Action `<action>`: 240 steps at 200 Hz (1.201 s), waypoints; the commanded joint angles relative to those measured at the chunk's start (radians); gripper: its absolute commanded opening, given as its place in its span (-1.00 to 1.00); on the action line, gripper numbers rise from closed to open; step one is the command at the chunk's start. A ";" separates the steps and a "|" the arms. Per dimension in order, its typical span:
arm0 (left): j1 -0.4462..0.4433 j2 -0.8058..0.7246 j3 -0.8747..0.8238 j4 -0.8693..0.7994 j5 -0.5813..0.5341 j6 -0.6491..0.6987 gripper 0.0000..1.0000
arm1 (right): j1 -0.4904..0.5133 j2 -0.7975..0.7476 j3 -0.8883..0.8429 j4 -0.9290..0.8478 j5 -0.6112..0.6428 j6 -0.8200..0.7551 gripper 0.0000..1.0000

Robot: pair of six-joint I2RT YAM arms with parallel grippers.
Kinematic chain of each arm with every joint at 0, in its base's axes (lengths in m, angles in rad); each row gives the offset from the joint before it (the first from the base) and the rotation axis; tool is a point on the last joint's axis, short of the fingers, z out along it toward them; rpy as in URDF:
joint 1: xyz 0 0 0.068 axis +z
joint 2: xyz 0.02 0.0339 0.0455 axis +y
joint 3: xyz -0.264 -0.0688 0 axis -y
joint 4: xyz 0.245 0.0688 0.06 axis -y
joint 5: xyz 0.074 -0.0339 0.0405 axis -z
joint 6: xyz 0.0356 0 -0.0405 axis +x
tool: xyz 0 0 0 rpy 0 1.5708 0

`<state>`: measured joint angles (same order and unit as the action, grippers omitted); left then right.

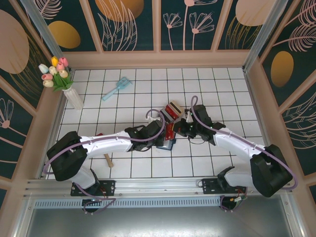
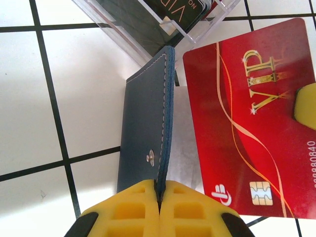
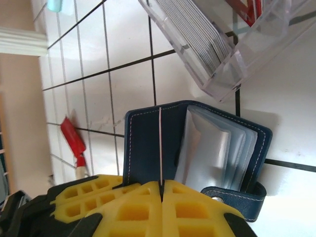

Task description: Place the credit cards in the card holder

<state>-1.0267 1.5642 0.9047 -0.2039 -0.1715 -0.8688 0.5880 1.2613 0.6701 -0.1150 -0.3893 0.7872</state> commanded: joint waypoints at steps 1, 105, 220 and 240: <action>0.004 -0.036 -0.015 0.030 -0.026 -0.044 -1.00 | 0.055 0.007 0.065 -0.132 0.189 -0.032 -1.00; 0.013 -0.067 -0.085 0.096 -0.006 -0.197 -1.00 | 0.148 0.076 0.134 -0.337 0.452 0.035 -1.00; 0.027 -0.072 -0.133 0.124 0.010 -0.219 -1.00 | 0.107 0.069 0.049 -0.188 0.316 0.041 -1.00; 0.034 -0.069 -0.144 0.126 0.019 -0.220 -1.00 | 0.107 0.079 0.053 -0.225 0.361 0.027 -1.00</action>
<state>-1.0050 1.5002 0.7887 -0.0853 -0.1654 -1.0756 0.7013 1.3403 0.7349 -0.3321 -0.0532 0.8188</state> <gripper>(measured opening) 0.070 0.053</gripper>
